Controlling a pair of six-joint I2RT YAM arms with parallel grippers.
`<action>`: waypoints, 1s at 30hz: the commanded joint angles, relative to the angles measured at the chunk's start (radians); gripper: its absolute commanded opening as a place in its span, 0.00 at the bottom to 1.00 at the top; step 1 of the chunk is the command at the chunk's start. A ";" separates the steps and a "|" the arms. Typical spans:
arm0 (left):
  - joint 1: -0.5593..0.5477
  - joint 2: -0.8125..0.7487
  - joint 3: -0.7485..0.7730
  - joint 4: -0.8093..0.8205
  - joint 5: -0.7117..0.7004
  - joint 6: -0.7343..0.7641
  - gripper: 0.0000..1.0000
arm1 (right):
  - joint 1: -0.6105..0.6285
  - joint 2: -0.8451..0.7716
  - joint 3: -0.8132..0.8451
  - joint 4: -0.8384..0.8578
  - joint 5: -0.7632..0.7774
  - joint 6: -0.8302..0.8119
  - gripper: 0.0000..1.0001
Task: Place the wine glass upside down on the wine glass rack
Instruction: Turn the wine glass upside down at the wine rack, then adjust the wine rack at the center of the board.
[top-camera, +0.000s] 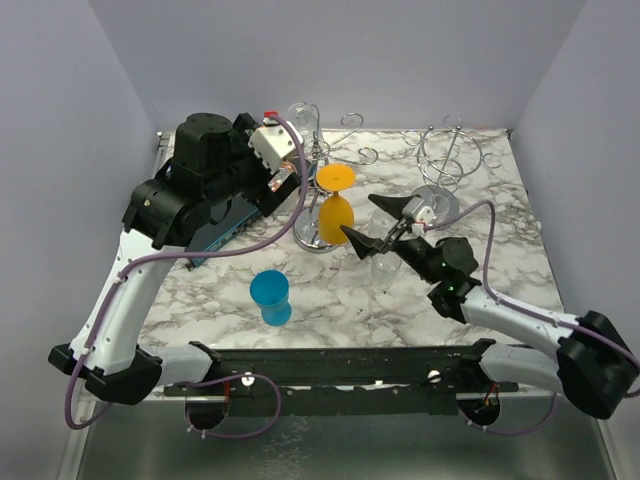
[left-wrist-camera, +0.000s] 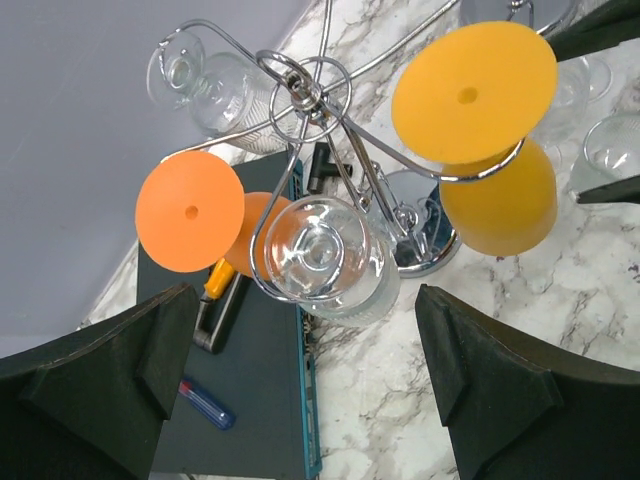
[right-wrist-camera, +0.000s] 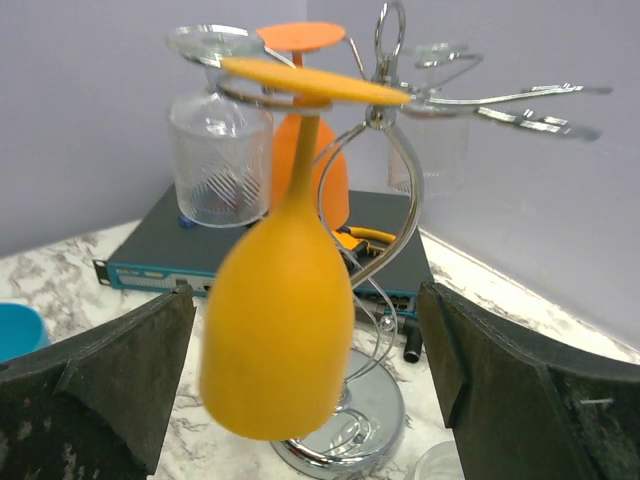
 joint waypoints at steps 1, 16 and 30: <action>-0.003 0.055 0.126 0.015 0.011 -0.108 0.99 | 0.000 -0.163 0.021 -0.234 0.007 0.082 0.99; -0.004 0.353 0.427 -0.003 -0.061 -0.388 0.99 | -0.015 0.053 0.882 -1.178 0.266 0.226 0.88; -0.004 0.337 0.292 0.097 -0.012 -0.412 0.88 | -0.261 0.399 1.409 -1.442 0.077 0.299 0.74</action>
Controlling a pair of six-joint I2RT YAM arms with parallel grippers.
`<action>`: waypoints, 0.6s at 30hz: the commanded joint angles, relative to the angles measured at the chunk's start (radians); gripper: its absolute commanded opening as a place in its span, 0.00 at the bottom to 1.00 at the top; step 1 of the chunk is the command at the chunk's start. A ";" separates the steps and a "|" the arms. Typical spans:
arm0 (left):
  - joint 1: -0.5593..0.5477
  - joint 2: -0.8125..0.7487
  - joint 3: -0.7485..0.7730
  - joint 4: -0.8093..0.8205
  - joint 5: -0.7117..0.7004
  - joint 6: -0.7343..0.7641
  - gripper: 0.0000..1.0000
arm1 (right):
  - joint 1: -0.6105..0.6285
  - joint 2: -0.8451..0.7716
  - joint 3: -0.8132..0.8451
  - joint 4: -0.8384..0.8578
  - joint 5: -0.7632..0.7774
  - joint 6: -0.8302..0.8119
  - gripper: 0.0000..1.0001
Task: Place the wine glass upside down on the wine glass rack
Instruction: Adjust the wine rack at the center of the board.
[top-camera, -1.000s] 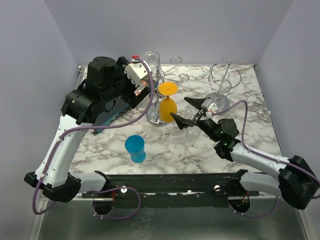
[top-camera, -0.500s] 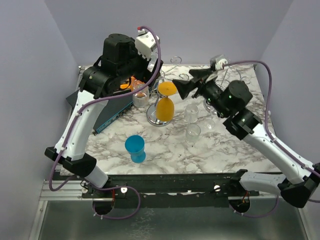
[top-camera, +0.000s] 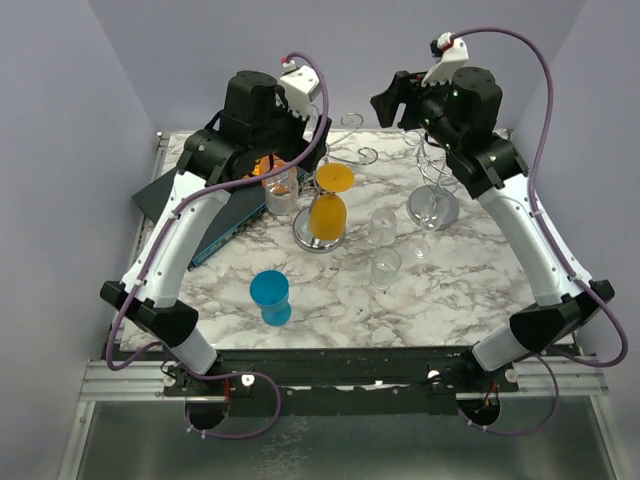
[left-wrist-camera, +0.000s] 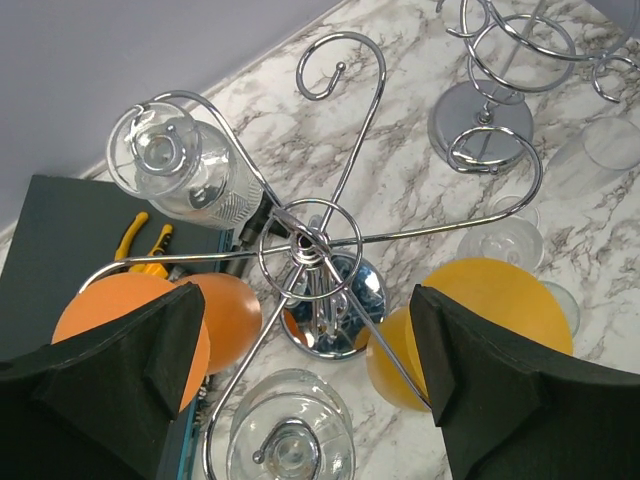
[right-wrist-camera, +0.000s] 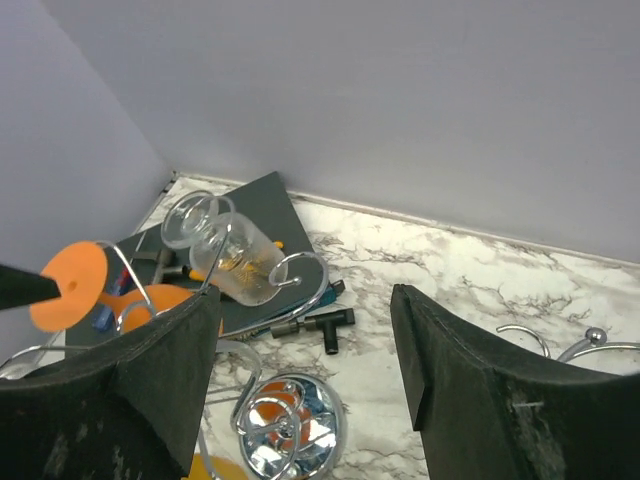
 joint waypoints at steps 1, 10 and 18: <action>-0.004 -0.032 -0.055 0.056 0.017 -0.008 0.85 | -0.047 0.088 0.107 -0.097 -0.116 0.034 0.73; -0.004 -0.006 -0.081 0.109 0.018 0.018 0.66 | -0.137 0.263 0.218 -0.101 -0.286 0.110 0.70; -0.004 0.009 -0.084 0.121 0.041 0.030 0.55 | -0.181 0.291 0.155 0.027 -0.406 0.185 0.61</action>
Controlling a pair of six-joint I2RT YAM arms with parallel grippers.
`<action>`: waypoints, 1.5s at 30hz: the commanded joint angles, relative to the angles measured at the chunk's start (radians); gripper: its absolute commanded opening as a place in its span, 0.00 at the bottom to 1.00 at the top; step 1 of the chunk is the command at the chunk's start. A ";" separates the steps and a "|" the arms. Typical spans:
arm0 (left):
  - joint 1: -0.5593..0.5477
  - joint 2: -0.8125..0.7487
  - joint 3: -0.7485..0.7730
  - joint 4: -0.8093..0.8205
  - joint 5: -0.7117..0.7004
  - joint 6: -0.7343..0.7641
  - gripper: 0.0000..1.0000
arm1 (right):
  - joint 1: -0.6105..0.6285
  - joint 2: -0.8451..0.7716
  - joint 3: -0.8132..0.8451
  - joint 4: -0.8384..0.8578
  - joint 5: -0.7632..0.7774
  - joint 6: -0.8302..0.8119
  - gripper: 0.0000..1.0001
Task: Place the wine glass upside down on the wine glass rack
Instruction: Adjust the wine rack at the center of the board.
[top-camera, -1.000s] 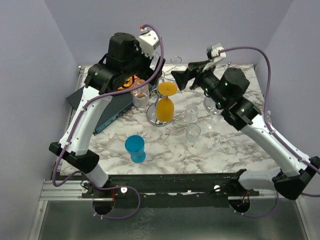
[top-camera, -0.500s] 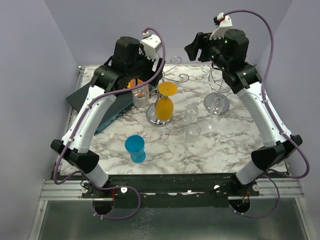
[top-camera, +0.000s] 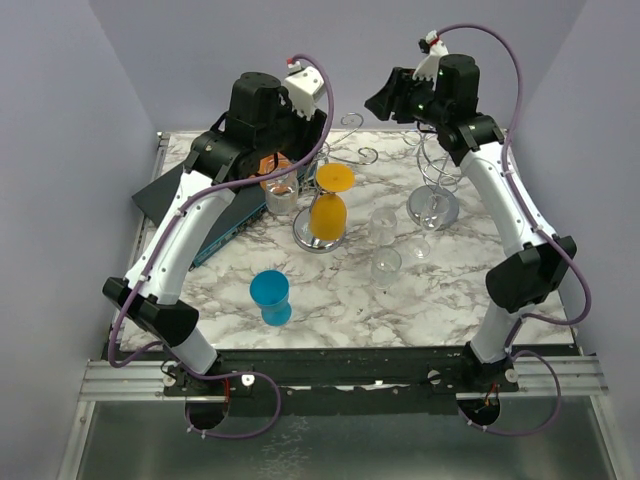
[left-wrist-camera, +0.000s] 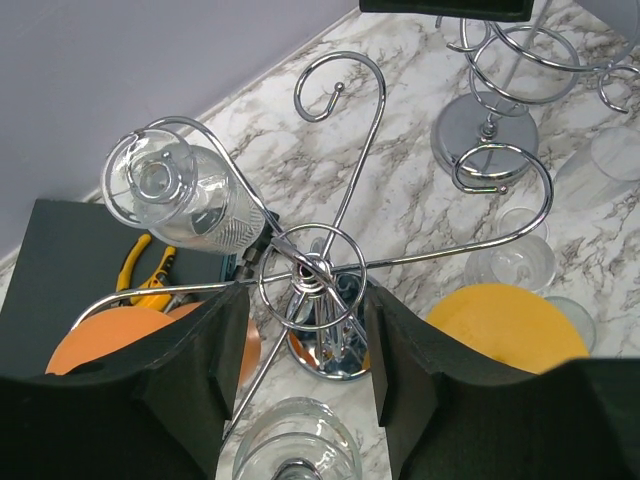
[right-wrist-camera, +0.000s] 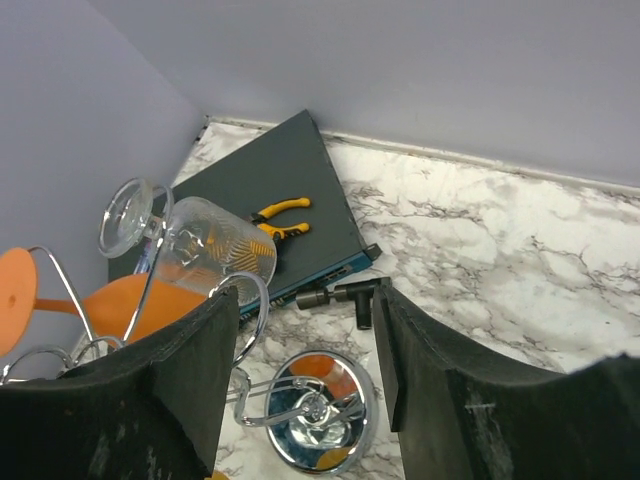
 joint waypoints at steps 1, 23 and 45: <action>-0.004 0.012 -0.012 0.030 0.033 0.008 0.55 | -0.016 -0.006 -0.036 0.098 -0.114 0.060 0.60; -0.004 0.011 -0.066 0.071 0.069 0.017 0.38 | -0.015 0.030 -0.117 0.190 -0.241 0.132 0.43; -0.004 -0.028 -0.147 0.101 0.053 0.058 0.11 | -0.016 -0.076 -0.238 0.269 -0.272 0.189 0.29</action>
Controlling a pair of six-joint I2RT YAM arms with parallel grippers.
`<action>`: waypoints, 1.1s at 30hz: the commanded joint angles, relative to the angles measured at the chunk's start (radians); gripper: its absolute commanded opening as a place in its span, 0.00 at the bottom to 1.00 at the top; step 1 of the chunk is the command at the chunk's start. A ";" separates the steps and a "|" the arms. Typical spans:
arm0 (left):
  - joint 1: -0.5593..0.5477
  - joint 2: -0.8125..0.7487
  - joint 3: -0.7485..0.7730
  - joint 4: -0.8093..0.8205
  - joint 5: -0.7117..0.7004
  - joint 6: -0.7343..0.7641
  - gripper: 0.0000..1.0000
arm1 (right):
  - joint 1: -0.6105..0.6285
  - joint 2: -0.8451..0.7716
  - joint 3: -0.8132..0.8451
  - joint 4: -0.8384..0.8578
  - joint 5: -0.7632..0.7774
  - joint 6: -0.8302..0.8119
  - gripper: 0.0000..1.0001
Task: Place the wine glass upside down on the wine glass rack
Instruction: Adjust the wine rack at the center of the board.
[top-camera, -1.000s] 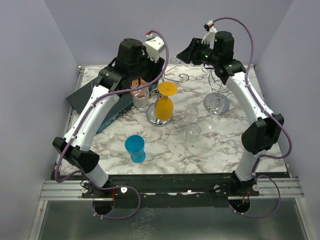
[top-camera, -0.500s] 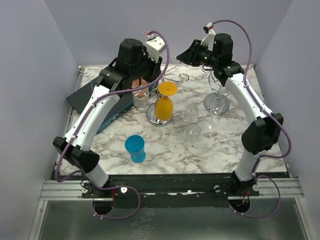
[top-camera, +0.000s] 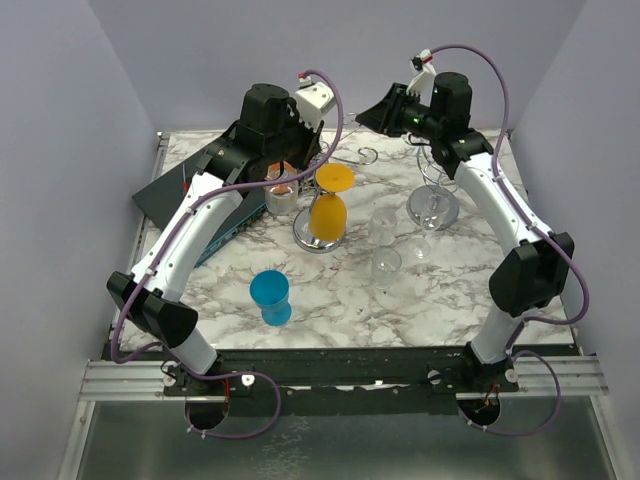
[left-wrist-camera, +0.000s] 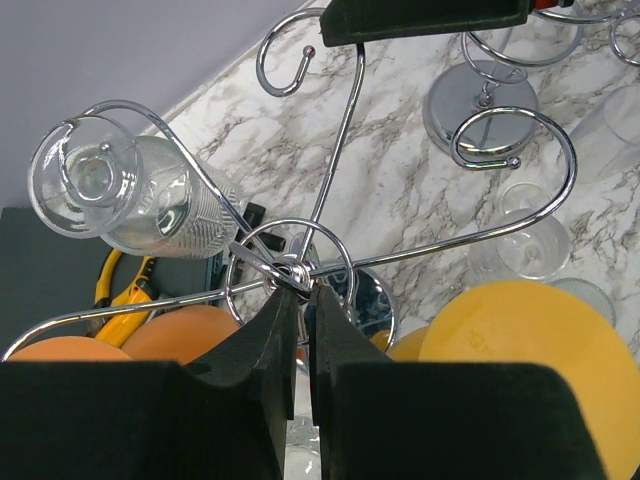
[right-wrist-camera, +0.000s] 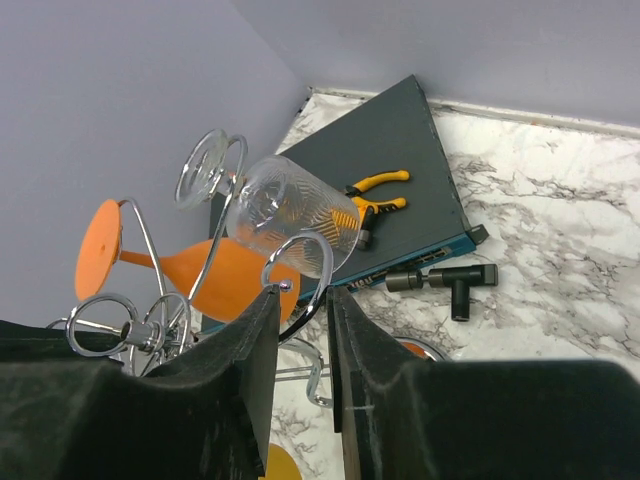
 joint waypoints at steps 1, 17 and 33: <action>-0.004 -0.025 -0.017 0.011 0.003 0.021 0.10 | 0.000 -0.044 -0.009 0.015 -0.030 0.008 0.27; -0.004 -0.041 -0.018 0.028 -0.002 0.042 0.00 | 0.001 -0.061 -0.032 0.005 -0.001 0.009 0.30; -0.004 -0.053 -0.021 0.033 0.011 0.040 0.00 | 0.000 0.086 0.168 -0.171 -0.063 0.025 0.29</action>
